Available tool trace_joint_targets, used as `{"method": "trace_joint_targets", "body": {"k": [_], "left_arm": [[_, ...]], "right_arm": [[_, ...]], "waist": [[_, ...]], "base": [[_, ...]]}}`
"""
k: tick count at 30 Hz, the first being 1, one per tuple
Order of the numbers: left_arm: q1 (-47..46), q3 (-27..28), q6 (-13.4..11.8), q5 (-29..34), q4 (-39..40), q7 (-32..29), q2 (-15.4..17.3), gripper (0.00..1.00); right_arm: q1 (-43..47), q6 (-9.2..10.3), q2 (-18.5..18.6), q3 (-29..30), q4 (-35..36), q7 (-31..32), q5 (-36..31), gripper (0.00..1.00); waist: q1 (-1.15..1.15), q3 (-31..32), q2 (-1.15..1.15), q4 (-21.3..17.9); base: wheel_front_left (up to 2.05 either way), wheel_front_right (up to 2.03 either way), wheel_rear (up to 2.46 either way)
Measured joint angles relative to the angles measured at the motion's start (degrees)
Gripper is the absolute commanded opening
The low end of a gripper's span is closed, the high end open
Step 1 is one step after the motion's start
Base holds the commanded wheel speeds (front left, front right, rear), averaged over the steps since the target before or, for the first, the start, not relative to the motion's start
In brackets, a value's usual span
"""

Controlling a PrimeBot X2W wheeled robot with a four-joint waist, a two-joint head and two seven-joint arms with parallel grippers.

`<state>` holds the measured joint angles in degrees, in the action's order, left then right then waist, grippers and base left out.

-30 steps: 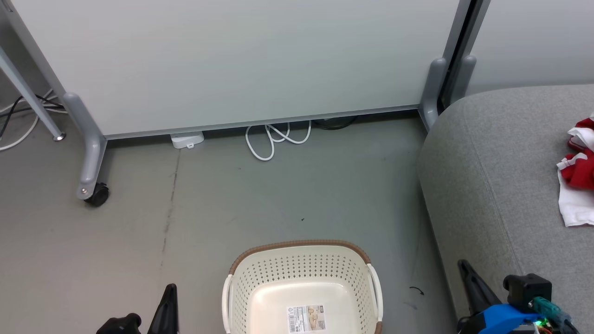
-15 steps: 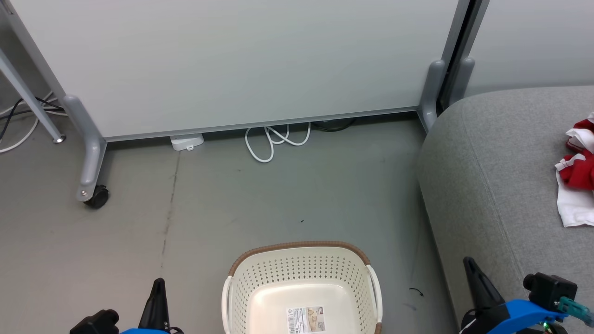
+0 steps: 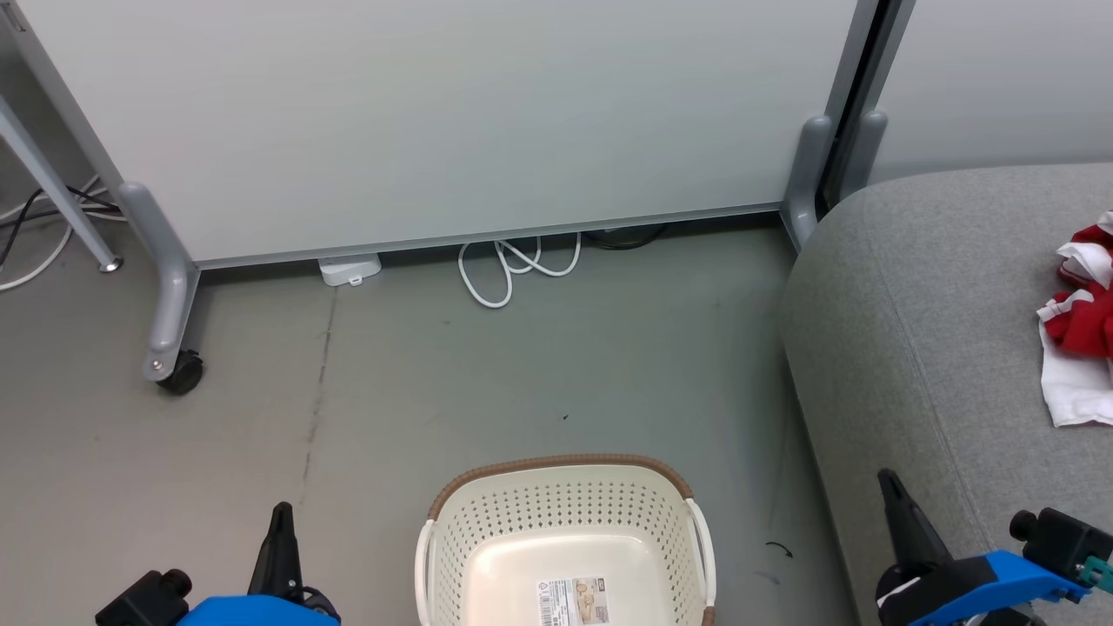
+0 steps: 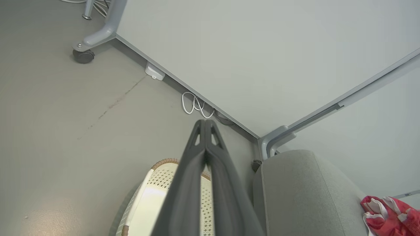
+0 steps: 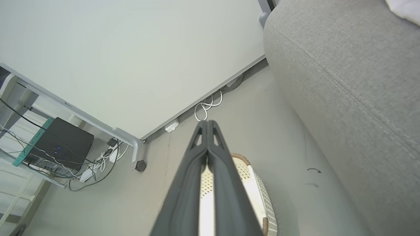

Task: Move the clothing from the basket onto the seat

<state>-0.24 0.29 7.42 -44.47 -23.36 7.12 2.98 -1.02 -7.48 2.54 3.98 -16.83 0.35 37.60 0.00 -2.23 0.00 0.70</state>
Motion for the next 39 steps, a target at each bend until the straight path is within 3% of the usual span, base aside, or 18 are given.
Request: {"method": "trace_joint_targets", "body": {"k": [39], "left_arm": [[-2.76, 3.12, 0.00, -24.28, 4.66, -7.04, -0.04, 0.00]], "right_arm": [[-2.52, 0.01, 0.04, 1.25, 1.40, 3.11, 27.70, 0.00]], "waist": [[0.00, 0.83, 0.00, -0.28]], "base": [[0.00, 0.00, 0.00]]}}
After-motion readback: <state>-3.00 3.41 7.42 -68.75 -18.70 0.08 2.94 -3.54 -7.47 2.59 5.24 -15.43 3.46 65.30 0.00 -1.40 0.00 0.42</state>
